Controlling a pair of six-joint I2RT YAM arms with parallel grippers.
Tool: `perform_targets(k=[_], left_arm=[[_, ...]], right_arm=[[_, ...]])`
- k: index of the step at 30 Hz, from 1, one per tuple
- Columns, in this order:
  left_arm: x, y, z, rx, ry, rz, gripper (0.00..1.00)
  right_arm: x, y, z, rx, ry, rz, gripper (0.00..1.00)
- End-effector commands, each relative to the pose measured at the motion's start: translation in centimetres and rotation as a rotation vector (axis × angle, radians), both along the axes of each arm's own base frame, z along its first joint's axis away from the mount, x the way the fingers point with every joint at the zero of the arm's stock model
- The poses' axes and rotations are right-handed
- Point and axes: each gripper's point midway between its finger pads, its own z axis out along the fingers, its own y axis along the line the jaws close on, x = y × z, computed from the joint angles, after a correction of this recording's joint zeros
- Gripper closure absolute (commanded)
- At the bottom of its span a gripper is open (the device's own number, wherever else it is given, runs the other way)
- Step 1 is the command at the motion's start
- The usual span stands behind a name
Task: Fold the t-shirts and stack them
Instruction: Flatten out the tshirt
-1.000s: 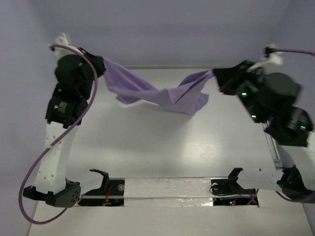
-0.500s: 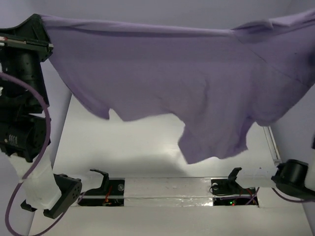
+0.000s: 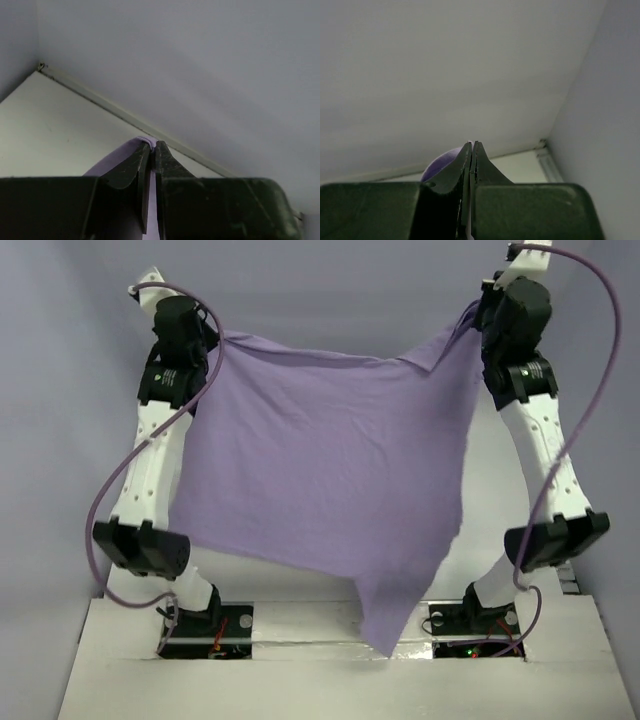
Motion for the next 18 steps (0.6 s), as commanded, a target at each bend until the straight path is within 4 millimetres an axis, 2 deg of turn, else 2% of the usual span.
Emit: perform_targets(k=[1,2,3,4,5,6,7,8,9,10,11,12,13,14,16,17,18], left_arm=[[1.9,1.2,2.0,-0.043,-0.084,-0.001,1.0],[3.8,1.3,0.3,-0.056,-0.052,-0.002,1.0],[4.3,0.6,2.1,-0.109,-0.098,-0.047,1.0],[4.8,0.7,2.9,-0.129,-0.119,-0.059,1.0],[6.3,0.4,2.2,-0.139,-0.106,-0.064,1.0],[5.8,0.0,6.0,-0.158,-0.19,-0.09,1.0],[5.7,-0.2,7.6,-0.166,-0.225,-0.102,1.0],[6.4,0.2,7.7,-0.175,-0.227,-0.099,1.0],[5.2,1.0,11.4,-0.185,-0.317,-0.106,1.0],[4.3,1.0,13.5,-0.21,-0.377,-0.152,1.0],[3.9,0.6,14.6,-0.217,-0.409,-0.178,1.0],[2.7,1.0,16.0,-0.215,-0.449,-0.186,1.0],[2.0,0.9,16.6,-0.214,-0.47,-0.191,1.0],[1.0,1.4,18.2,-0.207,-0.53,-0.194,1.0],[-0.3,2.1,18.2,-0.195,-0.548,-0.195,1.0],[-1.6,2.1,18.8,-0.187,-0.563,-0.199,1.0],[-0.4,2.1,16.2,-0.179,-0.504,-0.192,1.0]], right_arm=[[2.5,1.5,-0.7,0.201,-0.003,0.163,1.0],[4.4,1.2,-0.3,0.205,-0.013,0.164,1.0],[5.2,1.5,0.2,0.213,-0.021,0.178,1.0],[5.6,1.2,0.3,0.219,0.0,0.179,1.0],[4.4,1.1,4.8,0.22,-0.105,0.193,1.0],[5.3,0.7,4.5,0.223,-0.109,0.188,1.0],[4.8,0.9,6.2,0.242,-0.169,0.207,1.0],[4.3,0.4,7.3,0.247,-0.199,0.204,1.0],[2.8,0.1,9.6,0.246,-0.259,0.205,1.0],[1.7,-0.3,10.9,0.239,-0.288,0.193,1.0],[0.4,-0.6,12.3,0.234,-0.324,0.186,1.0],[-0.2,-0.8,12.6,0.232,-0.332,0.18,1.0],[-3.6,-1.2,15.5,0.222,-0.414,0.182,1.0],[-4.7,-1.3,16.2,0.213,-0.434,0.181,1.0],[-6.6,-1.6,16.3,0.201,-0.419,0.174,1.0],[-6.9,-1.4,15.7,0.205,-0.39,0.181,1.0],[-6.9,-1.1,14.8,0.209,-0.357,0.195,1.0]])
